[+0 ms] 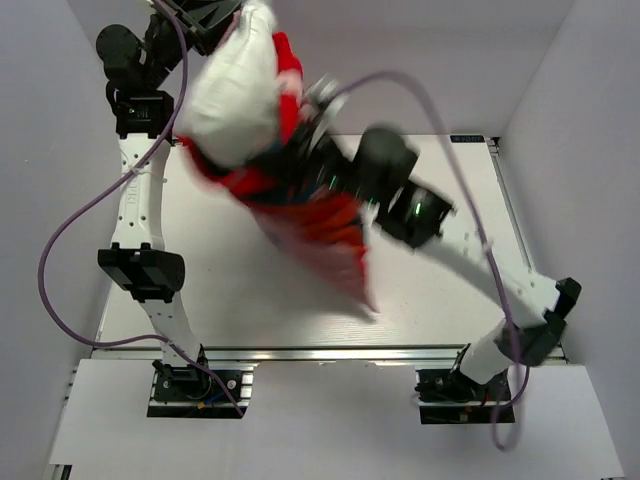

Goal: Put the pillow into the pillowcase

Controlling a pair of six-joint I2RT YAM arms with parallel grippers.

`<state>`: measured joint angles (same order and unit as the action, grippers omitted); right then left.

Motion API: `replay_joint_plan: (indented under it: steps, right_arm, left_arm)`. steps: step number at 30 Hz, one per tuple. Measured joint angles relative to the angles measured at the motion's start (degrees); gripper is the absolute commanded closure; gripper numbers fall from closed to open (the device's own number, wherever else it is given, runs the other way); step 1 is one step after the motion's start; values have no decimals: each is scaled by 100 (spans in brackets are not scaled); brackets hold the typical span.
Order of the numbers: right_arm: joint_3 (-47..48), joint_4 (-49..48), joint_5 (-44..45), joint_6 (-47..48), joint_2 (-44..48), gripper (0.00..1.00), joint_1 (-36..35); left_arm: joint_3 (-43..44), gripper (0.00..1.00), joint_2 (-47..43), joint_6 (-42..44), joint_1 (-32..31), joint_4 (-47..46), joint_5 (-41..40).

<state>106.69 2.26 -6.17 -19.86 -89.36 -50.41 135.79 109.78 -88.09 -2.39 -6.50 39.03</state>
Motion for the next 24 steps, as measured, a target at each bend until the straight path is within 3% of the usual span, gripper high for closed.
replay_joint_plan:
  steps: [2, 4, 6, 7, 9, 11, 13, 15, 17, 22, 24]
  right_arm:
    - [-278, 2, -269, 411, 308, 100, -1421]
    - [-398, -111, -297, 793, 579, 100, -1753]
    - [-310, -393, -308, 824, 715, 100, -721]
    - [-39, -348, -289, 588, 562, 100, 219]
    - [1231, 7, -275, -31, -306, 100, 2011]
    - [2269, 66, -181, -564, -1222, 100, 3241]
    - [2275, 157, -127, -968, -1574, 100, 4041]
    - [1803, 149, -157, -1182, -1475, 100, 4175]
    - [1217, 192, -240, -1172, -1054, 100, 3560]
    - [-254, 55, -190, -79, 133, 100, -579]
    - [-273, -57, -332, 339, 216, 100, -1357]
  left_arm:
    - [11, 100, 61, -72, 107, -57, -68]
    - [50, 100, 94, -155, 157, -157, -151]
    - [101, 100, 116, -223, 129, -236, -133]
    - [120, 100, 116, -243, 90, -269, -98]
    - [120, 100, 116, -258, -22, -247, -83]
    - [118, 100, 146, -275, -61, -199, -136]
    - [116, 100, 162, -317, -39, -208, -223]
    - [118, 100, 160, -345, -42, -297, -173]
    - [120, 100, 153, -352, -96, -413, -160]
    - [109, 100, 157, -350, -24, -334, -61]
    - [111, 100, 153, -376, 55, -398, -133]
